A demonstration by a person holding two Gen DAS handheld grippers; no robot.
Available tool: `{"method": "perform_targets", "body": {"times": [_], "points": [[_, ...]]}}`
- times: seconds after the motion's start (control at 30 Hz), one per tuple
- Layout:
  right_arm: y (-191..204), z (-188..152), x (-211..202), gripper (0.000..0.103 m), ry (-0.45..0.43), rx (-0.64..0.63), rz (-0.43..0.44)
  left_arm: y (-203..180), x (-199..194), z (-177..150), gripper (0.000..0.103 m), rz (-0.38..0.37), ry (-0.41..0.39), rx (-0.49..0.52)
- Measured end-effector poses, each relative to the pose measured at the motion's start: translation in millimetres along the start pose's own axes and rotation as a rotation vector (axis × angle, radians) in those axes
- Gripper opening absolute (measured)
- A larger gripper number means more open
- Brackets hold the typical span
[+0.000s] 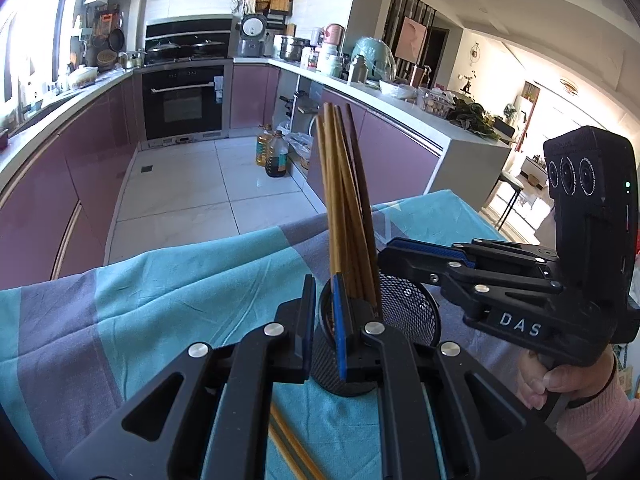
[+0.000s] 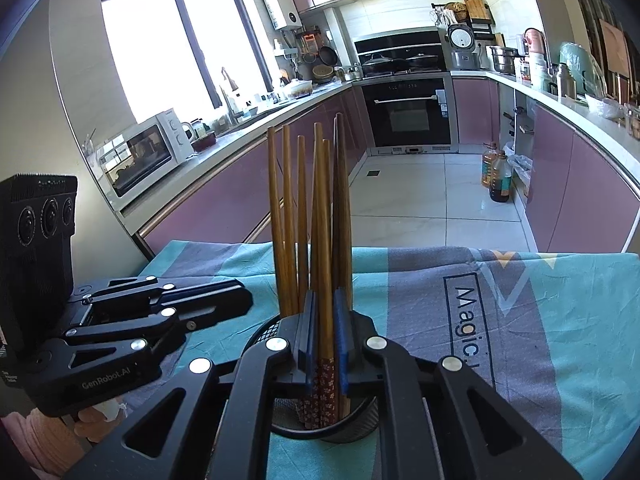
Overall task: Organize utensils
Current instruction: 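Open and withdraw both tools from the cup toward the last chopsticks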
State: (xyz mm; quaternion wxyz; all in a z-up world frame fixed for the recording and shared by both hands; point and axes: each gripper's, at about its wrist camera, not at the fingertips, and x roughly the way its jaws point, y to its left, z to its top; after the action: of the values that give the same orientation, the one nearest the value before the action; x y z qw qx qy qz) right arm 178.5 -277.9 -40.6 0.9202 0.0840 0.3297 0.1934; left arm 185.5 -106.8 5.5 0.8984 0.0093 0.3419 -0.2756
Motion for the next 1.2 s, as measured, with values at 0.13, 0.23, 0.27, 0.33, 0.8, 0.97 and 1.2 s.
{"method": "perform_targets", "body": {"times": [0.13, 0.23, 0.27, 0.33, 0.8, 0.97, 1.2], "points": [[6.5, -9.1, -20.4, 0.021, -0.032, -0.012, 0.043, 6.8, -25.9, -14.1, 0.020, 0.021, -0.060, -0.010], [21.9, -21.9, -37.1, 0.029, -0.048, -0.052, 0.096, 16.6, -45.8, -30.4, 0.025, 0.035, -0.097, -0.023], [28.3, -28.9, -40.6, 0.031, -0.042, -0.067, 0.115, 19.6, -50.5, -37.1, 0.026, 0.040, -0.102, -0.026], [40.4, -44.3, -40.0, 0.032, -0.006, -0.096, 0.151, 26.8, -58.0, -53.5, 0.027, 0.068, -0.099, -0.034], [84.1, -119.2, 39.7, 0.035, 0.261, -0.123, 0.115, 66.7, -53.7, -145.4, 0.033, 0.160, 0.023, -0.120], [89.9, -125.2, 47.3, 0.035, 0.278, -0.140, 0.077, 60.1, -48.2, -156.9, 0.033, 0.149, 0.043, -0.130], [91.6, -129.8, 45.7, 0.033, 0.271, -0.179, 0.028, 50.6, -41.0, -160.0, 0.033, 0.133, 0.068, -0.112]]}}
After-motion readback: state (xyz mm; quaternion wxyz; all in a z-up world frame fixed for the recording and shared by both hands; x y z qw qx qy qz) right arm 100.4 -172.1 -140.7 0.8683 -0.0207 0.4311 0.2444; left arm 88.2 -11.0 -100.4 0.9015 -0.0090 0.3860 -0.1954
